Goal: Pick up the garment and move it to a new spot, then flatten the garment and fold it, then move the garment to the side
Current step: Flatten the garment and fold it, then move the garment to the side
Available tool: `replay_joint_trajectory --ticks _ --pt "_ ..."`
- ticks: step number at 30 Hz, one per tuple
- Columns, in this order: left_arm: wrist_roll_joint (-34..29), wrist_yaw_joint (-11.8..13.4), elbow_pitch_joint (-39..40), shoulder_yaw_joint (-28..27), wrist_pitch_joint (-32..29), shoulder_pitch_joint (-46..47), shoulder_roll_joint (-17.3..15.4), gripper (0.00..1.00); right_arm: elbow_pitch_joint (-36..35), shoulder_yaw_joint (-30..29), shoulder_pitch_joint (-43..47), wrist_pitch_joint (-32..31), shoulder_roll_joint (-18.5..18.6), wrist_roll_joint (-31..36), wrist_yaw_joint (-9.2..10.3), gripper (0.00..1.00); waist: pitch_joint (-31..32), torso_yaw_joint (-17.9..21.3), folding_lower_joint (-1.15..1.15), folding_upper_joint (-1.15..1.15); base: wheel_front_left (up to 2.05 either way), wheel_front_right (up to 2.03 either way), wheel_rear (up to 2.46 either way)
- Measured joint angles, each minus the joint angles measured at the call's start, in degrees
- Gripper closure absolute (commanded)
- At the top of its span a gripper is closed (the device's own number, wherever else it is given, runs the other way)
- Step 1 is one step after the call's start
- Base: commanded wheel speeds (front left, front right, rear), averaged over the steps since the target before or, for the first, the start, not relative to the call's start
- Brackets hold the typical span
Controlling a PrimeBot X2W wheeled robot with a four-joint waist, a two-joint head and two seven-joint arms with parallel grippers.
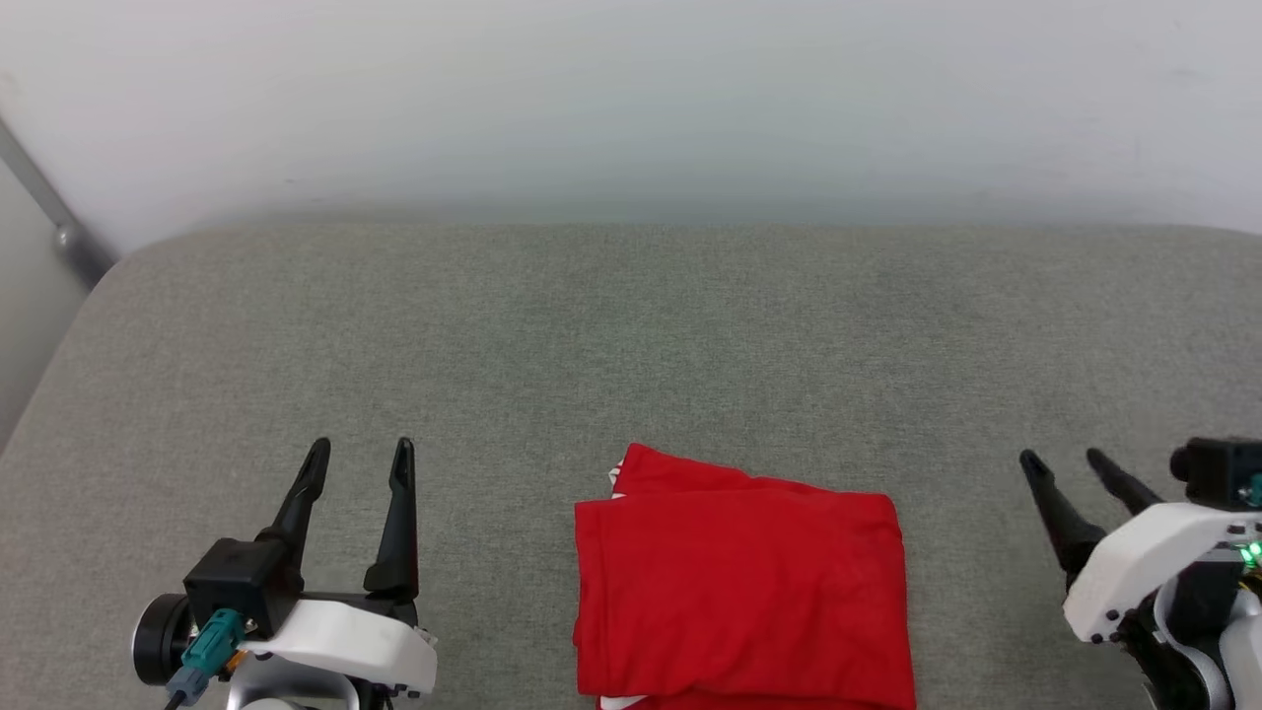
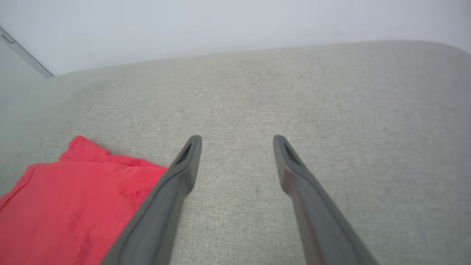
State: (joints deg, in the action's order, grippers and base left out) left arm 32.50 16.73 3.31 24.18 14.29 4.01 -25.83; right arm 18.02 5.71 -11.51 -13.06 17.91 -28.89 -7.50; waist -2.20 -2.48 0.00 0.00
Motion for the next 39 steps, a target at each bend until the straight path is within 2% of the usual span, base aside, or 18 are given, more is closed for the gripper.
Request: replay_joint_trajectory --ticks 5,12,21,39 --pt "0.0 0.4 0.1 -0.2 -0.1 -0.3 -0.4 0.0 -6.5 -8.1 4.5 8.3 -3.8 8.7 0.0 0.0 0.5 1.1 0.0 0.0 0.0 0.0 0.0" --pt "0.0 1.0 -0.6 0.0 -0.4 -2.1 -1.0 0.0 -17.2 -10.7 12.4 12.9 -9.2 14.4 0.0 0.0 2.3 2.0 0.0 0.0 0.0 0.0 0.0" --pt "0.6 1.4 -1.2 0.1 -0.7 -3.8 -1.3 0.0 -26.1 -8.6 18.3 11.4 -11.5 18.8 0.0 0.0 3.3 2.4 -0.01 0.0 0.0 0.0 0.0" --pt "1.3 1.4 -1.8 -0.2 -0.5 -3.8 -1.2 0.0 -29.9 -9.8 19.6 7.4 -13.6 17.9 0.0 0.0 2.9 2.4 0.0 0.0 0.0 0.0 0.0"
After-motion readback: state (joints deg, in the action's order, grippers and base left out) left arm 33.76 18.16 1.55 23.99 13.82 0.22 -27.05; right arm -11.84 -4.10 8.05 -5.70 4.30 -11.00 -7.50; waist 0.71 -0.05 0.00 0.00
